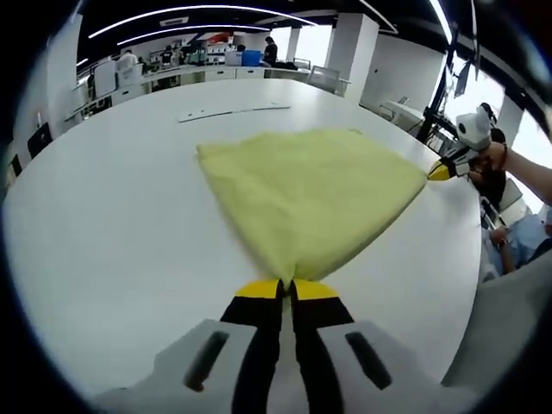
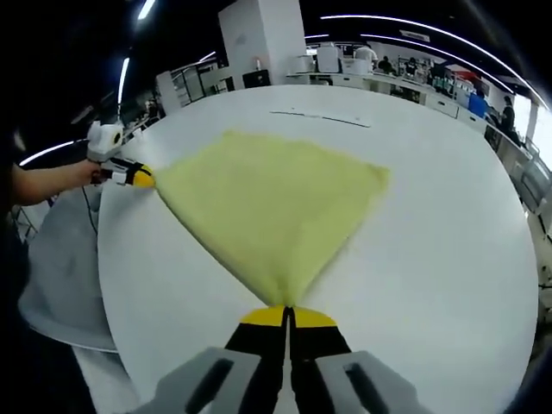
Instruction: Fold the garment on the visible template until the final outline fits inside the template.
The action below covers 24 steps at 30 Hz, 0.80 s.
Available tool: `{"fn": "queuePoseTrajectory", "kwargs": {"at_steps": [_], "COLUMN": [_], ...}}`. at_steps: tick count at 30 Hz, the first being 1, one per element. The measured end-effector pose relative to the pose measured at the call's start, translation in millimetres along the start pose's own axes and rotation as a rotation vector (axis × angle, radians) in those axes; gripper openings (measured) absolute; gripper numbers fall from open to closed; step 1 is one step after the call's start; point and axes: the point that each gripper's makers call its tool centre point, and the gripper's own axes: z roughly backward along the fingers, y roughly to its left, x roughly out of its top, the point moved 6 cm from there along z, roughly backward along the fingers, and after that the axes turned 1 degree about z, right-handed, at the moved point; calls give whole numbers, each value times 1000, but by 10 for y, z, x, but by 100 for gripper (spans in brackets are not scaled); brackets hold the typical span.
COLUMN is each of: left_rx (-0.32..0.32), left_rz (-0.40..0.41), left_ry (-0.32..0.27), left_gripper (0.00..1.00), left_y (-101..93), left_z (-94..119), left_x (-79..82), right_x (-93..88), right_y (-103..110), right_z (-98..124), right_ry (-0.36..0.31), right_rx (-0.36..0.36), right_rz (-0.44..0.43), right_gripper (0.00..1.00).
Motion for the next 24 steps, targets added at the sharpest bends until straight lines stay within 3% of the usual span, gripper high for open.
{"fn": "queuePoseTrajectory", "kwargs": {"at_steps": [24], "left_rx": [9], "left_rz": [-23], "left_ry": [13], "left_gripper": [0], "left_y": [-219], "left_z": [256], "left_x": [-192], "right_x": [-179], "right_y": [152], "right_z": [176], "right_ry": [-37], "right_rx": [24], "right_rz": [-20], "right_gripper": [0]}}
